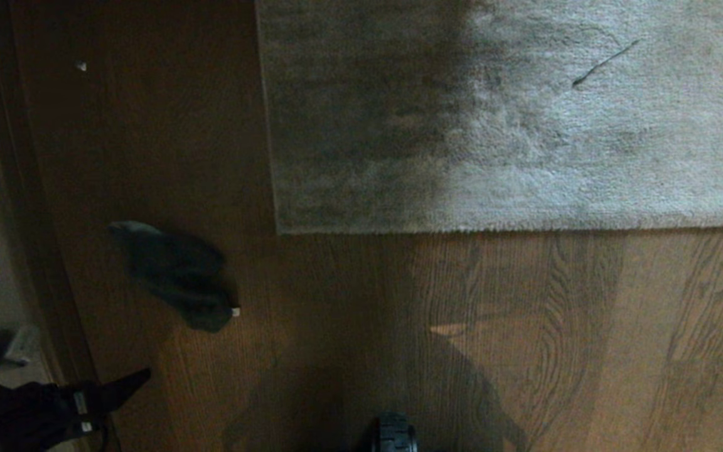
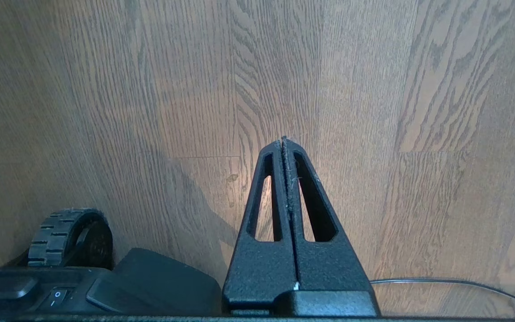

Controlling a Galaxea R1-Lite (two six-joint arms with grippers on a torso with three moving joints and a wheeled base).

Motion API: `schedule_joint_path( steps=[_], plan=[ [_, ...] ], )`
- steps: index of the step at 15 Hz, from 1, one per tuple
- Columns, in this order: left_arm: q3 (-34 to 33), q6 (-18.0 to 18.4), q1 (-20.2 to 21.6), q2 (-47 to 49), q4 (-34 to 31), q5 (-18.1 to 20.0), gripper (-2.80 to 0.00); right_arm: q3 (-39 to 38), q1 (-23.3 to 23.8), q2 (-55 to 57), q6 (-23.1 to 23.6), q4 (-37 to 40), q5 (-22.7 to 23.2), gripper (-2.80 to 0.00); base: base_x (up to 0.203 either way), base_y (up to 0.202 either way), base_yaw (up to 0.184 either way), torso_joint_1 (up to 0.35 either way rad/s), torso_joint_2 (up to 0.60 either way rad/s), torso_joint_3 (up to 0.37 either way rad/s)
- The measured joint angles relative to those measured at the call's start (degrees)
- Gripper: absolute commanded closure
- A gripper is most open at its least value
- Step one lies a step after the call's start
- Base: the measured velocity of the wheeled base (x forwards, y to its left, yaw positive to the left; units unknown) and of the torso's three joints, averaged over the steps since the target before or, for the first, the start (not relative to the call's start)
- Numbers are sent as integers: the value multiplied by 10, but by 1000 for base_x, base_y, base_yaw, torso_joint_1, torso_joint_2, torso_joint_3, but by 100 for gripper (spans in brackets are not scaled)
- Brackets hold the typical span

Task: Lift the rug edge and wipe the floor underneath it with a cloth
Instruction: Pick up the rag

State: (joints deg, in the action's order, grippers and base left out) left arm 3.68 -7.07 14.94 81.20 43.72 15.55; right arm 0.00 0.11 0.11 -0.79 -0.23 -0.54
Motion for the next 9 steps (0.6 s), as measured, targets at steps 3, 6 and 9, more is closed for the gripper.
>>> schedule_joint_path(
  steps=[3, 6, 9],
  plan=[
    [18, 0, -16, 29, 2, 0, -280, 0, 0, 0, 0, 0, 0, 0, 0, 0, 0, 0, 0, 0],
    [37, 1, -25, 64, 20, 0, -280, 0, 0, 0, 0, 0, 0, 0, 0, 0, 0, 0, 0, 0],
    [43, 0, -27, 128, 115, -4, -280, 0, 0, 0, 0, 0, 0, 0, 0, 0, 0, 0, 0, 0]
  ],
)
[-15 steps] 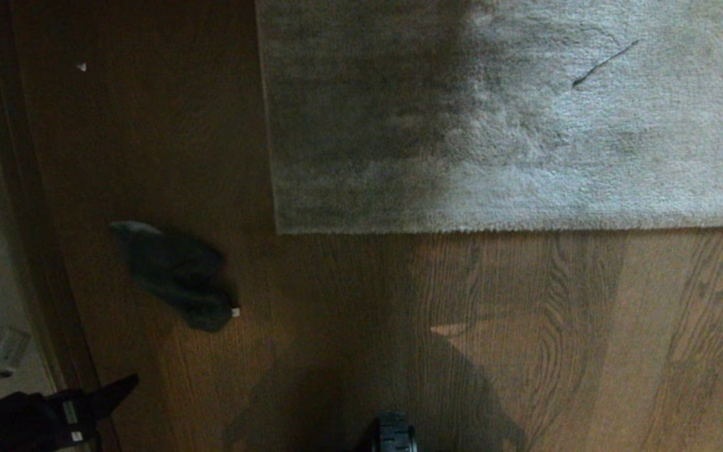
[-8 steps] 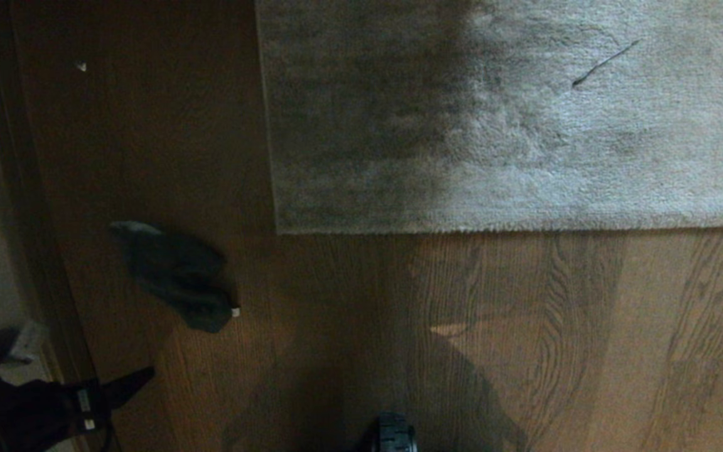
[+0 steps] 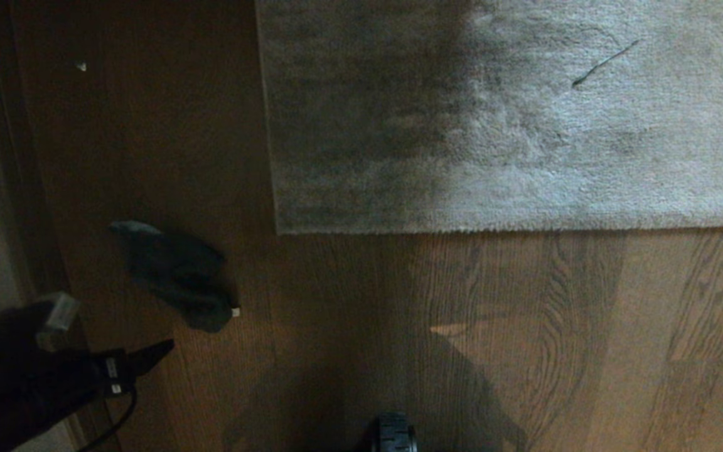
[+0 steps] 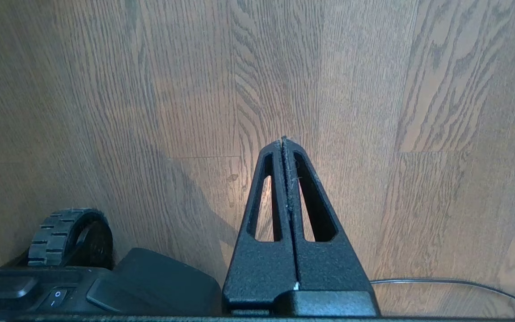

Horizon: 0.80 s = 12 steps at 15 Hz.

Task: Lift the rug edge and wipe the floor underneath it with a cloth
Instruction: Pick up the rag

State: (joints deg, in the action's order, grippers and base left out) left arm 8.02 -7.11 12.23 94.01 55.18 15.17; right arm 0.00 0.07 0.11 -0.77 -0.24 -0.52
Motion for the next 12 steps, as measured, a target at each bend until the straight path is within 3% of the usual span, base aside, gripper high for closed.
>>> schedule_joint_path(
  steps=[3, 12],
  plan=[
    [17, -1, -1, 55, 85, -1, -280, 0, 0, 0, 0, 0, 0, 0, 0, 0, 0, 0, 0, 0],
    [31, 0, -22, 83, 107, 1, -280, 0, 0, 0, 0, 0, 0, 0, 0, 0, 0, 0, 0, 0]
  ],
)
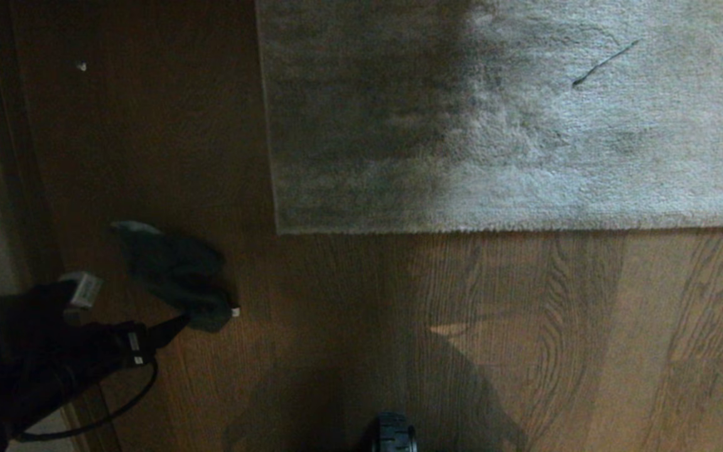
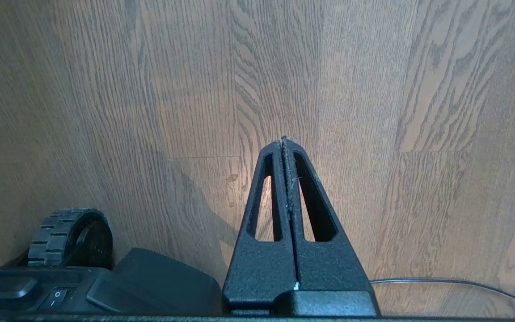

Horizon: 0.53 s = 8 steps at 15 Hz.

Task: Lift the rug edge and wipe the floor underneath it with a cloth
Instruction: Pick up the rag

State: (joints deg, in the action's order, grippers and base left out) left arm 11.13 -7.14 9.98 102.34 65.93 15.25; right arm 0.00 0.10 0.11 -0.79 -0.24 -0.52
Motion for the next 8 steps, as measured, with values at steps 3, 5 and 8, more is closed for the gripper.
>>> schedule_joint_path(
  steps=[3, 5, 8],
  plan=[
    [1, 0, -18, 9, 2, -3, -280, 0, 0, 0, 0, 0, 0, 0, 0, 0, 0, 0, 0, 0],
    [3, 0, -28, 22, 4, -3, -280, 0, 0, 0, 0, 0, 0, 0, 0, 0, 0, 0, 0, 0],
    [10, 0, -37, 55, 63, -3, -280, 0, 0, 0, 0, 0, 0, 0, 0, 0, 0, 0, 0, 0]
  ],
)
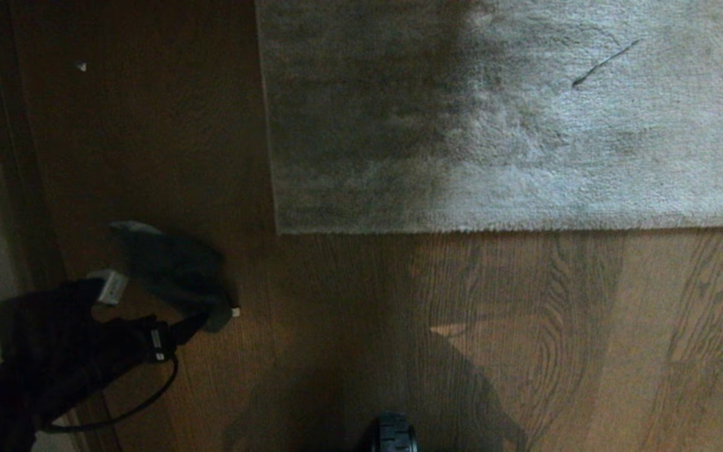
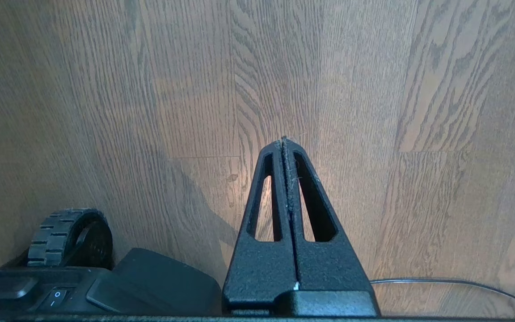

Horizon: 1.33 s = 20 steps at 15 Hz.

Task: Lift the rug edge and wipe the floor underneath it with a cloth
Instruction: Pick up the rag

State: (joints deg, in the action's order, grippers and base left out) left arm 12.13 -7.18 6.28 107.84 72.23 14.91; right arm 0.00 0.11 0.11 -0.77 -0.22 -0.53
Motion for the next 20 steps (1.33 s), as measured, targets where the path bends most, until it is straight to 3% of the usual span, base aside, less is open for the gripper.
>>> schedule_joint_path(
  steps=[3, 9, 13, 20],
  plan=[
    [1, -13, -6, 36, 86, -3, -280, 0, 0, 0, 0, 0, 0, 0, 0, 0, 0, 0, 0, 0],
    [16, -21, -15, 68, 99, -4, -280, 0, 0, 0, 0, 0, 0, 0, 0, 0, 0, 0, 0, 0],
    [33, -20, -15, 106, 149, -9, -280, 0, 0, 0, 0, 0, 0, 0, 0, 0, 0, 0, 0, 0],
    [63, -17, -14, 130, 150, -13, -280, 0, 0, 0, 0, 0, 0, 0, 0, 0, 0, 0, 0, 0]
  ],
)
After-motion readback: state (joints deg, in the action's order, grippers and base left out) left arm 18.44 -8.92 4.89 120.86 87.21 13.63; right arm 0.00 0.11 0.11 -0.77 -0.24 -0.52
